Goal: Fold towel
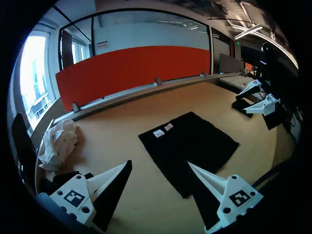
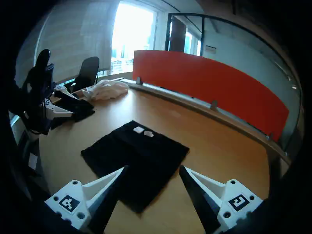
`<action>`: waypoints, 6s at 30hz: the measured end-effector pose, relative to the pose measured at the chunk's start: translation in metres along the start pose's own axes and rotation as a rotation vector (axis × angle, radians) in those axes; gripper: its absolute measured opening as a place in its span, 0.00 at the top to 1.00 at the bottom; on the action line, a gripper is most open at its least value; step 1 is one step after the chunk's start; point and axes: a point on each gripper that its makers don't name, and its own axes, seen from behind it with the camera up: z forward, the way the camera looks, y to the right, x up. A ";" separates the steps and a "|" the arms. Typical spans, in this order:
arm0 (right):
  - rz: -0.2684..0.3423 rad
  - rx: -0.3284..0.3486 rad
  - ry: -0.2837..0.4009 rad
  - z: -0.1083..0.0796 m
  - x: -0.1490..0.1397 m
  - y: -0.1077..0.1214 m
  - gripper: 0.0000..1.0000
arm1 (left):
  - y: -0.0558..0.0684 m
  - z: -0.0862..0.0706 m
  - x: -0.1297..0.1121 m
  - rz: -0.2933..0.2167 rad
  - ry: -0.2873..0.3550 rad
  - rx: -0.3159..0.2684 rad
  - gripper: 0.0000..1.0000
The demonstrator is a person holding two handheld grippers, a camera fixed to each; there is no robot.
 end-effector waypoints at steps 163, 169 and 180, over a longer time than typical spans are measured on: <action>-0.054 0.153 -0.099 -0.043 -0.010 -0.026 0.87 | 0.078 -0.018 0.010 -0.109 -0.222 -0.155 0.84; -0.060 0.158 -0.098 -0.050 -0.006 -0.026 0.87 | 0.081 -0.027 0.014 -0.106 -0.227 -0.169 0.84; -0.063 0.162 -0.098 -0.056 -0.002 -0.027 0.87 | 0.085 -0.033 0.016 -0.117 -0.229 -0.183 0.84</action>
